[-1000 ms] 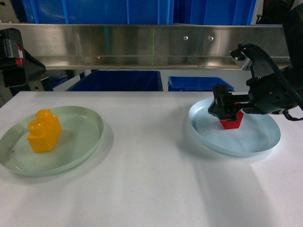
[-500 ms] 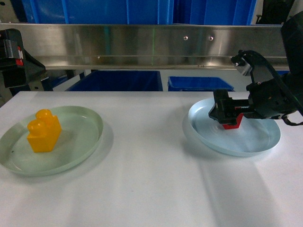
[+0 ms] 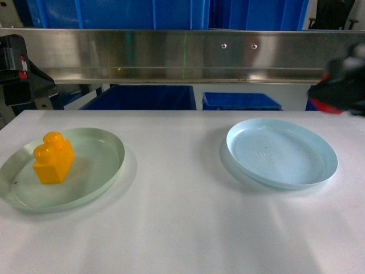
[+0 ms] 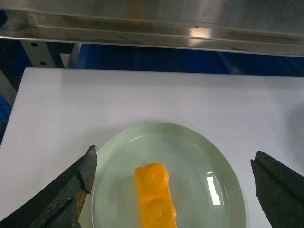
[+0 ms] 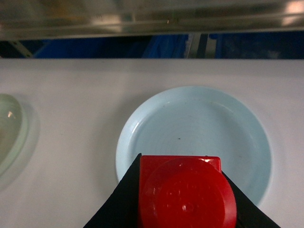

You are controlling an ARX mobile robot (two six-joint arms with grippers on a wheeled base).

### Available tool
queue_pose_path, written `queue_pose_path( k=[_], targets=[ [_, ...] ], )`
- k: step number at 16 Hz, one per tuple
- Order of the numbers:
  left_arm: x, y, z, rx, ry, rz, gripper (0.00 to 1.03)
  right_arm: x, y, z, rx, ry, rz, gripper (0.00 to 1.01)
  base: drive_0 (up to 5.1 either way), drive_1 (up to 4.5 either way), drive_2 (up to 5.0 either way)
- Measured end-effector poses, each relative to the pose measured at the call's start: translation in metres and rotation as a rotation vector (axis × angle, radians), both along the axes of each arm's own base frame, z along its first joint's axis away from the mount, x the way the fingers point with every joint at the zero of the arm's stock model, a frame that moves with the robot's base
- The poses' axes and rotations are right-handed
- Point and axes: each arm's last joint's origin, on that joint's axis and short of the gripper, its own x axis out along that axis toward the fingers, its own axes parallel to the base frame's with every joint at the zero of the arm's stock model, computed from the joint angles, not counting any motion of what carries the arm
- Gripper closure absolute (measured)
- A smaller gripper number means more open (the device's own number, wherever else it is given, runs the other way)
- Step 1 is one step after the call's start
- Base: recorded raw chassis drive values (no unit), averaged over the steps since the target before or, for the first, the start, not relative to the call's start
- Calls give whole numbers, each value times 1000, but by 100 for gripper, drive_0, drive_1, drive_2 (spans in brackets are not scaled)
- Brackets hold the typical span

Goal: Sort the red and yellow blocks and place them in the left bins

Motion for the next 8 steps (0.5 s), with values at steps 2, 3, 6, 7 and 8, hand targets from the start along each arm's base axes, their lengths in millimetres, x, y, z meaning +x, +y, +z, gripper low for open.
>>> queue_pose_path(
  k=[2, 3, 6, 7, 8],
  targets=[
    [0, 0, 0, 0, 0, -1, 5, -51, -6, 34, -11, -66, -42, 74, 0, 0, 0],
    [0, 0, 0, 0, 0, -1, 5, -70, -8, 37, -22, -76, -58, 74, 0, 0, 0],
    [0, 0, 0, 0, 0, 0, 5, -97, -11, 25, -57, -25, -68, 74, 0, 0, 0],
    [0, 0, 0, -1, 0, -1, 5, -96, -16, 24, -73, -27, -77, 74, 0, 0, 0],
    [0, 0, 0, 0, 0, -1, 5, -95, -22, 23, -89, -34, -80, 74, 0, 0, 0]
  ],
)
